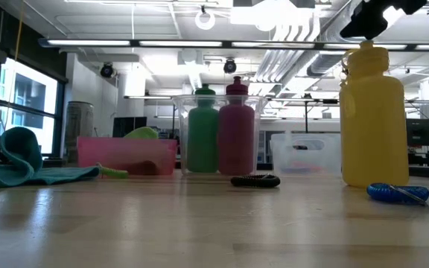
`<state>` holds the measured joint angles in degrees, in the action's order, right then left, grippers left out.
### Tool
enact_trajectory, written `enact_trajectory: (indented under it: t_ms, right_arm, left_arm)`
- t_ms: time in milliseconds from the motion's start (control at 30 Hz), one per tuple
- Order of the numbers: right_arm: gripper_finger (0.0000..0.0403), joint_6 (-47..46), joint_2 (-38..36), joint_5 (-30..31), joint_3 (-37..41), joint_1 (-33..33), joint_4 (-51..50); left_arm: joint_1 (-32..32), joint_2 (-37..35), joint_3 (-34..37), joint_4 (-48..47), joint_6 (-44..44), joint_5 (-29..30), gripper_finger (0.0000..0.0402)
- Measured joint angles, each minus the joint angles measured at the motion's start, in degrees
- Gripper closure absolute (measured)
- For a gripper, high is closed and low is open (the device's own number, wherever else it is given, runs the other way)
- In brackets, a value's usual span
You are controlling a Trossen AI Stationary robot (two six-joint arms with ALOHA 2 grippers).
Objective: Pick & Place Sports Items
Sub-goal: Put the yellow water bottle into the left transparent bin
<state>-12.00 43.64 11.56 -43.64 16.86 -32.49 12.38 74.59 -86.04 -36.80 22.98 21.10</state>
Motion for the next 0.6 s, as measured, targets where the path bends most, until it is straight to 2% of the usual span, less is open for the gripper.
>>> enact_trajectory:
  t_ms: [267,600]
  right_arm:
    - [0.0096,-0.23,0.14,-0.01,0.00,1.64,-1.24]
    - [0.0096,0.20,4.49,0.04,0.00,1.64,-3.61]
  left_arm:
    - [0.00,0.00,0.00,0.00,0.00,0.05,0.0186]
    - [0.00,0.00,0.02,0.00,0.00,0.15,0.0186]
